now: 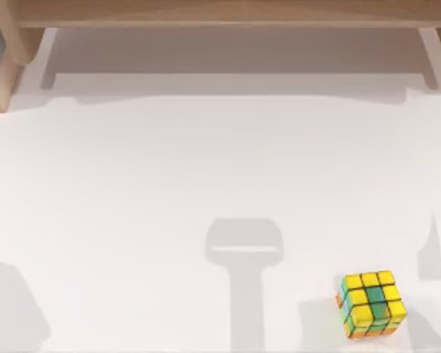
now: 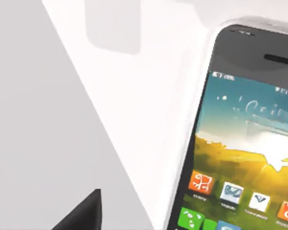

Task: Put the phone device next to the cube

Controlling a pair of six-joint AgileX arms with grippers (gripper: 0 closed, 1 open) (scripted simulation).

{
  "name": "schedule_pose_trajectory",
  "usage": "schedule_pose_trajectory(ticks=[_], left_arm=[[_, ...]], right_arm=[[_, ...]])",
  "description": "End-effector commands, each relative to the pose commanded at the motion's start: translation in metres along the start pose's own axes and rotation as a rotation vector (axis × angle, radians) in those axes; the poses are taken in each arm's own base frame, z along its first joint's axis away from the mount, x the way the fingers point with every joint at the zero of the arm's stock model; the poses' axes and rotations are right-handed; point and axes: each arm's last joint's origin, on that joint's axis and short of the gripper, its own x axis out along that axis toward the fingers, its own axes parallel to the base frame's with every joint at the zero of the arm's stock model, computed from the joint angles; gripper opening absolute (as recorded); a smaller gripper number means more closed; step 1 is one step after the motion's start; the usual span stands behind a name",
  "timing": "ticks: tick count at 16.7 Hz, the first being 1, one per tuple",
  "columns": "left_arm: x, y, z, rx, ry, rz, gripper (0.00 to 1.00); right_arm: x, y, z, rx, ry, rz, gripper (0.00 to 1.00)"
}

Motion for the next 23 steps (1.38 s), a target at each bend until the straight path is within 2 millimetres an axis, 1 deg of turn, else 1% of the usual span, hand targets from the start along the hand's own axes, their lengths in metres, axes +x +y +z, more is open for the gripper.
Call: schedule_pose_trajectory(ticks=[2,5,8,15,17,20,21,23], left_arm=[[0.018,0.013,-0.007,0.059,0.034,-0.115,1.0],[0.039,0.026,-0.013,0.13,0.054,-0.248,1.0],[0.051,0.032,-0.015,0.173,0.058,-0.314,1.0],[0.054,0.031,-0.014,0.18,0.057,-0.32,1.0],[0.063,0.029,-0.015,0.177,0.058,-0.323,1.0],[0.084,0.023,-0.017,0.178,0.057,-0.315,1.0],[0.089,0.021,-0.018,0.178,0.058,-0.319,1.0],[0.09,0.02,-0.018,0.178,0.058,-0.321,1.0]], right_arm=[[0.0,0.0,0.0,0.0,0.0,0.0,1.0],[0.0,0.0,0.0,0.0,0.0,0.0,1.0],[0.0,0.0,0.0,0.0,0.0,0.0,1.0],[0.0,0.0,0.0,0.0,0.0,0.0,1.0],[0.0,0.0,0.0,0.0,0.0,0.0,1.0],[0.0,0.0,0.0,0.0,0.0,0.0,1.0],[0.0,0.0,0.0,0.0,0.0,0.0,1.0],[0.0,0.0,0.0,0.0,0.0,0.0,1.0]])
